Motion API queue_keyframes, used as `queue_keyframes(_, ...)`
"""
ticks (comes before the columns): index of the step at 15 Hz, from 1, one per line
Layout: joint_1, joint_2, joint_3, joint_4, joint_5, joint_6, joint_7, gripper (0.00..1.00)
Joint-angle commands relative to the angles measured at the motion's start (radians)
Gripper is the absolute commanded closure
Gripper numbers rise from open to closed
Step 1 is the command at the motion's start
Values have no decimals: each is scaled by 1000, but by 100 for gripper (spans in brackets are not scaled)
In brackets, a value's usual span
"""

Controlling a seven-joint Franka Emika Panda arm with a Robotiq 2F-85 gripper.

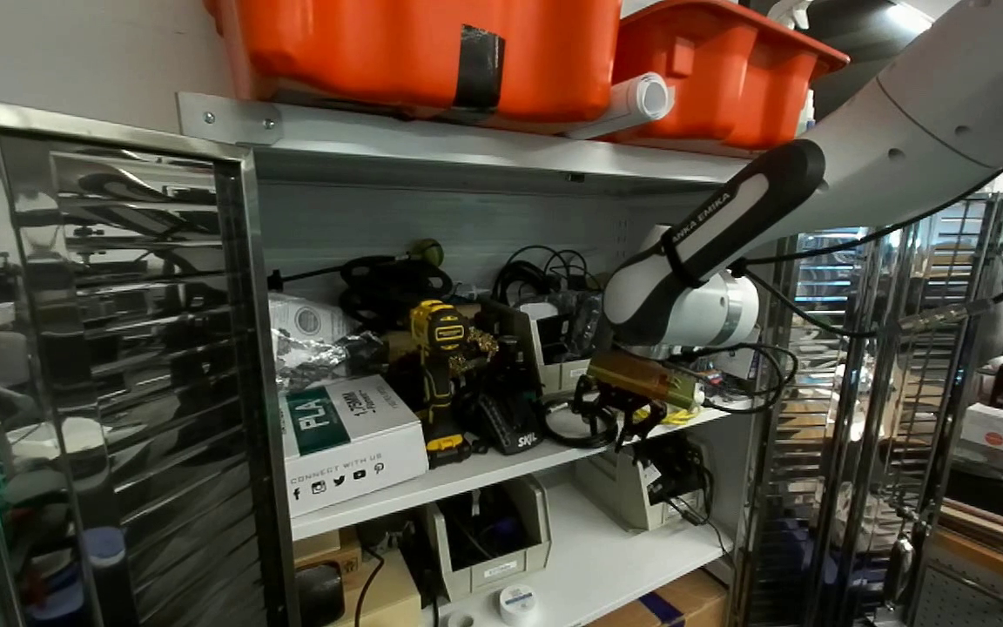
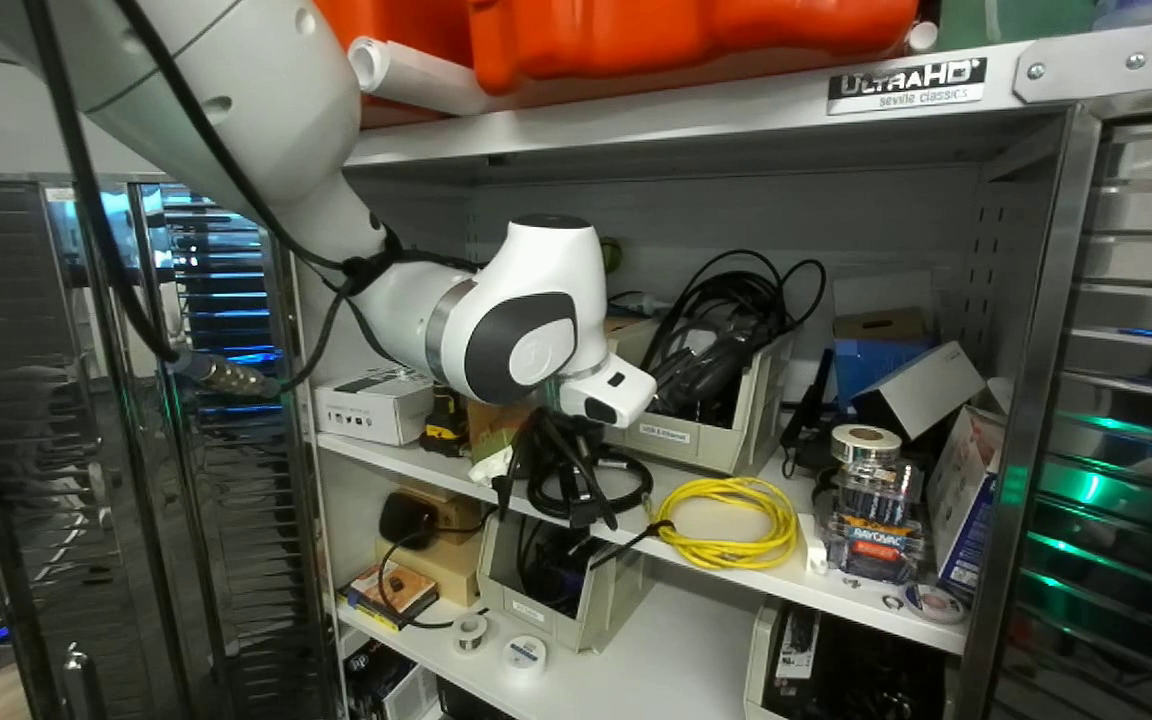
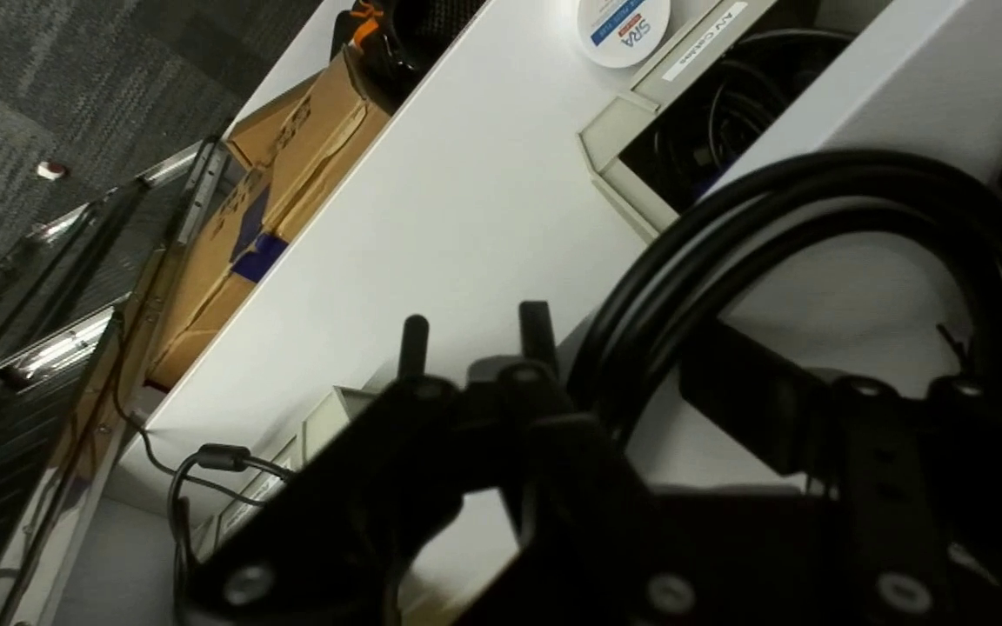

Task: Pick up the black cable and put it in the box.

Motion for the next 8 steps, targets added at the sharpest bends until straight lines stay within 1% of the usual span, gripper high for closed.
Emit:
queue_keyframes(1,19,6,-16,4,16,-8,-36,93)
queue_keyframes(2,21,2,-19,-6,13,-6,-37,98)
queue_keyframes(3,23,-3,-21,-17,9,-6,-39,100)
queue_keyframes(4,30,-14,-27,-35,-6,3,-39,100)
queue_keyframes(6,44,-36,-30,-71,-34,36,-52,97)
queue_keyframes(8,63,-59,-37,-117,-80,86,-66,97)
